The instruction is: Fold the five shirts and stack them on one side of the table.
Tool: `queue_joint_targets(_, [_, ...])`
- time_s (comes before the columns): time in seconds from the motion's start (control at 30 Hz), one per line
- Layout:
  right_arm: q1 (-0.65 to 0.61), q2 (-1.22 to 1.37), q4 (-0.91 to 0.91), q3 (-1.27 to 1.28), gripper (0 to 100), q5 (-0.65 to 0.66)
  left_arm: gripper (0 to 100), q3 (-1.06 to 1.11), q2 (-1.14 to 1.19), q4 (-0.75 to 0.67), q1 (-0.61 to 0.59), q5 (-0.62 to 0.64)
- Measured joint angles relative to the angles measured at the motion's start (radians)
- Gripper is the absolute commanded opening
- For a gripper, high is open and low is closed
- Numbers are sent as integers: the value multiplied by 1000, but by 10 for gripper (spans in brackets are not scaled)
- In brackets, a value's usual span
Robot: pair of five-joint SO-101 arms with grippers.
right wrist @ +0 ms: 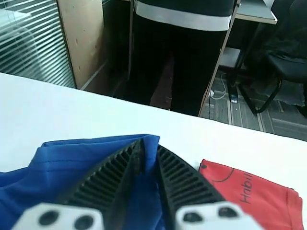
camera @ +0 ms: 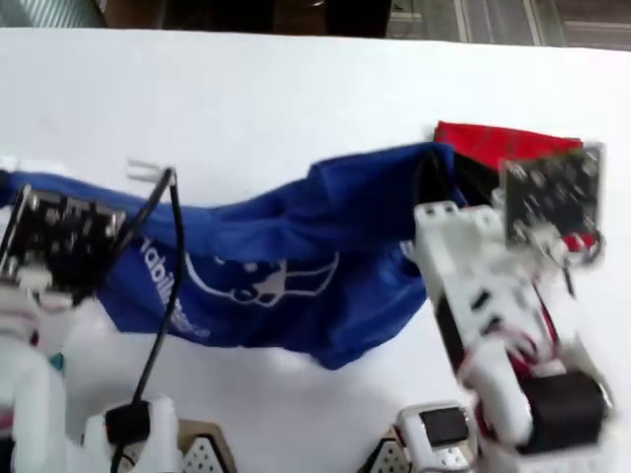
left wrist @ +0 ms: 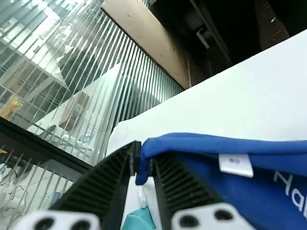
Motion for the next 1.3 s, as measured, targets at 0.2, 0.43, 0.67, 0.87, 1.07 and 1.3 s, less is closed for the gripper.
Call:
queue_joint_targets(0.2, [0,126,-255,198,19,0,26,204,2,-183,0,0])
queue_joint_targets(0.43, [23,364,-473,219,19,0,26,526,17,-442,48,0])
queue_joint_targets(0.67, [41,617,-615,219,19,0,26,736,60,-609,83,0])
queue_joint_targets(0.87, [41,727,-700,203,19,0,26,717,232,-646,83,0])
queue_joint_targets(1.07, [41,806,-683,147,19,0,26,592,371,-528,83,0])
queue_joint_targets(1.3, [26,987,-529,147,19,0,26,571,502,-405,83,-29])
